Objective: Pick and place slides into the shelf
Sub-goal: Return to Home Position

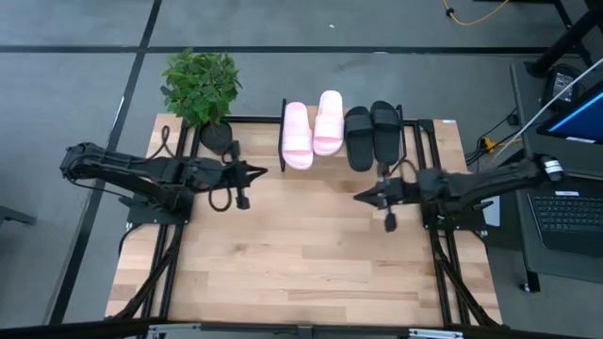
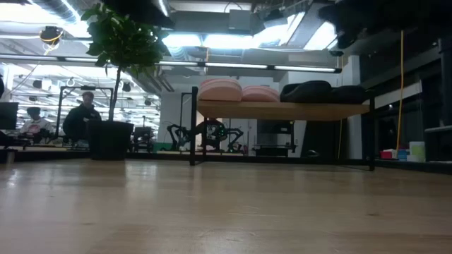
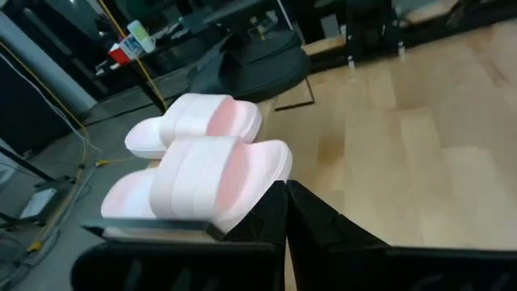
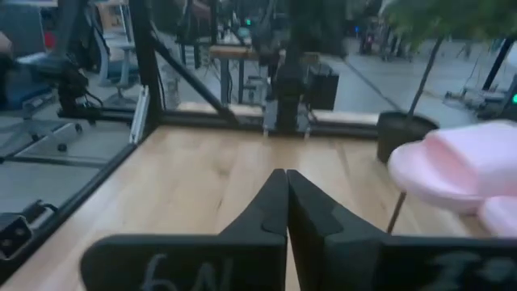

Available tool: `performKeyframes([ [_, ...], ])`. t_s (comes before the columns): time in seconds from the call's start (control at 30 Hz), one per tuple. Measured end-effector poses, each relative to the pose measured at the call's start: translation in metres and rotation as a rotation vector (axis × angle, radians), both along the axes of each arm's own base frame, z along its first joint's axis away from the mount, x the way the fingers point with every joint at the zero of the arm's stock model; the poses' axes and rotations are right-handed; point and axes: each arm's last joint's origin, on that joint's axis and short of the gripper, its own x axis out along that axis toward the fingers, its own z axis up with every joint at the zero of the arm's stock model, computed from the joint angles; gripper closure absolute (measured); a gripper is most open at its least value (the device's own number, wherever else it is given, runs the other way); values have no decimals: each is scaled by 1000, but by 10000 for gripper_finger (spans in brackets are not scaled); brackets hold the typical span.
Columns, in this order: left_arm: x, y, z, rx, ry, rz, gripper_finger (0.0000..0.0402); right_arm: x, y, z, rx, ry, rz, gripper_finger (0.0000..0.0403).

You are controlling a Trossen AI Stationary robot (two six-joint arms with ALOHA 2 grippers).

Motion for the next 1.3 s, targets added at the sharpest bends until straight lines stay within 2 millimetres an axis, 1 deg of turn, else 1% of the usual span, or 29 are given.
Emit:
performKeyframes([
  [0.1, -18, 1, -8, -33, -60, -31, 401, -23, -4, 11, 6, -33, -2, 397],
  [0.23, -42, 2, -19, -87, -135, -84, 401, -50, -8, 13, 18, -7, -4, 397],
  [0.4, -67, 2, -36, -130, -201, -156, 401, -68, -10, 14, 18, -14, -2, 396],
  [0.5, -77, 1, -49, -151, -229, -228, 401, -75, -11, 9, -15, 36, 1, 396],
  [0.6, -82, 1, -65, -162, -286, -271, 401, -79, -12, 6, -28, 62, 3, 396],
  [0.8, -86, 1, -106, -186, -314, -284, 401, -82, -12, 5, -51, 64, 35, 399],
  [0.93, -88, 1, -125, -192, -346, -285, 402, -81, -11, 2, -52, 57, 47, 399],
  [1.07, -90, 1, -135, -192, -353, -285, 402, -78, -11, -8, -33, 58, 47, 399],
  [1.23, -92, 4, -133, -163, -362, -280, 402, -71, -9, -29, -19, 5, 55, 399],
  [1.3, -92, 5, -133, -187, -366, -330, 402, -69, -9, -37, -13, -14, 70, 400],
])
